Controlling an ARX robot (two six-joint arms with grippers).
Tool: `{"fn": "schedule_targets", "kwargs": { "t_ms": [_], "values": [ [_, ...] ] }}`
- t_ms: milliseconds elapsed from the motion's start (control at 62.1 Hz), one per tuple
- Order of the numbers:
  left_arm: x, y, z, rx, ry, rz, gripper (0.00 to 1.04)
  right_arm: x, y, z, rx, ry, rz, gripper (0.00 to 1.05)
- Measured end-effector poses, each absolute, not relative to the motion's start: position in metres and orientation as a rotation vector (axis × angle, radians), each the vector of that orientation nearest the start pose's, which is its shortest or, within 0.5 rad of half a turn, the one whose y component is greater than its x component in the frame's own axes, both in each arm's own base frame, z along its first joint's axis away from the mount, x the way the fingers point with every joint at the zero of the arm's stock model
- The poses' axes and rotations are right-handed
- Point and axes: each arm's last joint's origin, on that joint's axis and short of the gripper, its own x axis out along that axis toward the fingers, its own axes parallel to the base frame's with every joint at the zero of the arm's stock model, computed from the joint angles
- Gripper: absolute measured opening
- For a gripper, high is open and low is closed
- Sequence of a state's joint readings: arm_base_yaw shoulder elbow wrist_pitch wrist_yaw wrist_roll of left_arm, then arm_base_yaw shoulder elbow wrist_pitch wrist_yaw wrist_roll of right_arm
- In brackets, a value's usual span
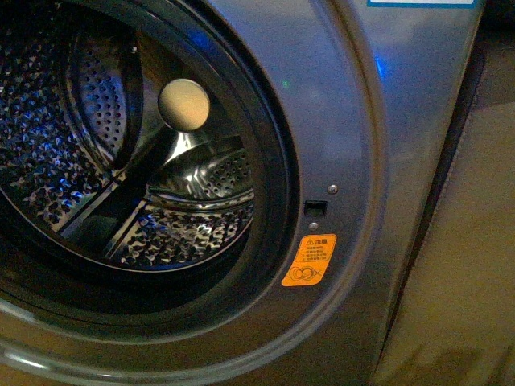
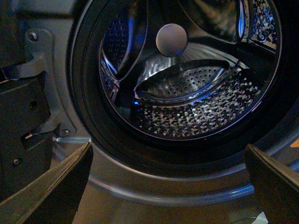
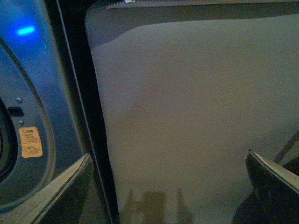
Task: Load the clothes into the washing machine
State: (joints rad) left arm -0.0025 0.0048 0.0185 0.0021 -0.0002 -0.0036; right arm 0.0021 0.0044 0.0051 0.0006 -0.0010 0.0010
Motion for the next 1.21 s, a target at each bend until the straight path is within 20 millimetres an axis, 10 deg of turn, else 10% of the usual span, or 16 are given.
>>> {"fn": "schedule_targets", "kwargs": {
  "t_ms": [564, 660, 821, 1208],
  "values": [
    [0.097, 0.000, 0.170, -0.004, -0.016, -0.002, 0.98, 0.098, 0.000, 0.165, 0.001, -0.001, 0.005, 0.97],
    [0.097, 0.000, 0.170, -0.004, -0.016, -0.003, 0.98, 0.102, -0.003, 0.172, -0.040, -0.062, 0.254, 0.97],
    [0.097, 0.000, 0.170, -0.004, -0.015, -0.003, 0.98, 0.105, -0.022, 0.186, -0.062, -0.126, 0.515, 0.97],
    [0.097, 0.000, 0.170, -0.004, -0.015, -0.002, 0.98, 0.125, -0.102, 0.251, -0.082, -0.208, 0.284, 0.97]
  ]
}}
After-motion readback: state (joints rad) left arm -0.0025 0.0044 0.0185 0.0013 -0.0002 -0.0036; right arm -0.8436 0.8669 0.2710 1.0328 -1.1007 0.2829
